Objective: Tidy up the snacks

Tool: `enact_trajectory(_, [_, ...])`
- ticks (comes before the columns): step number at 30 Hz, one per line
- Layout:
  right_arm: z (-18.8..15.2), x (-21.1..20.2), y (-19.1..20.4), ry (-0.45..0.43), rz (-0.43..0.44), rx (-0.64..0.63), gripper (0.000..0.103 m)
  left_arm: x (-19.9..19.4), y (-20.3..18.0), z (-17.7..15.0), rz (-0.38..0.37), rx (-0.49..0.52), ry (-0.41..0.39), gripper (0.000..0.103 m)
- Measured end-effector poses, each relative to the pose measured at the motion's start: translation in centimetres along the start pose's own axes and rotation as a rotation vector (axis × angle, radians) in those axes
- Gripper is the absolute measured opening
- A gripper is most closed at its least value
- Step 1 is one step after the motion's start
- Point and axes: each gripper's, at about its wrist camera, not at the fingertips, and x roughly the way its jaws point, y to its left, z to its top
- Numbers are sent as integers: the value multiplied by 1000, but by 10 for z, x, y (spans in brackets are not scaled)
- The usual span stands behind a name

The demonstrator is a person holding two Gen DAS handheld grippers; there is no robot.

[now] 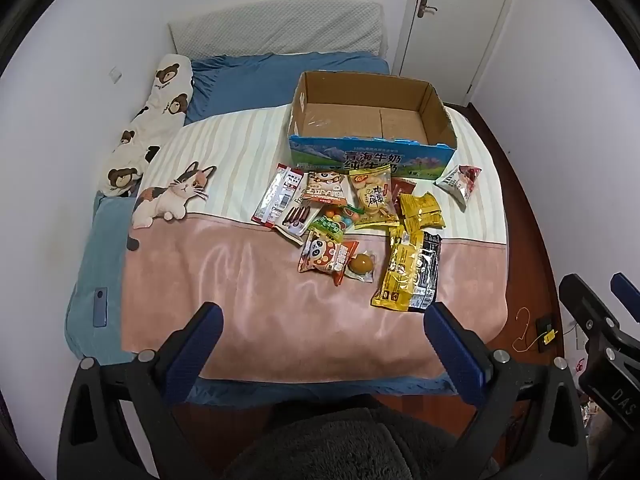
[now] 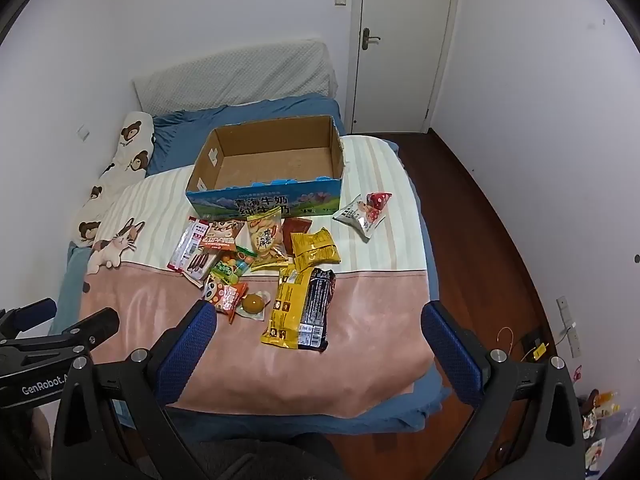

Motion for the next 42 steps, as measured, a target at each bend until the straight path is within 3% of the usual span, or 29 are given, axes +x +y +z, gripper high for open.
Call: enact_trajectory(42, [-3,-18,3,-17,8,-9,103,-18,1,2,9,13,-52,103])
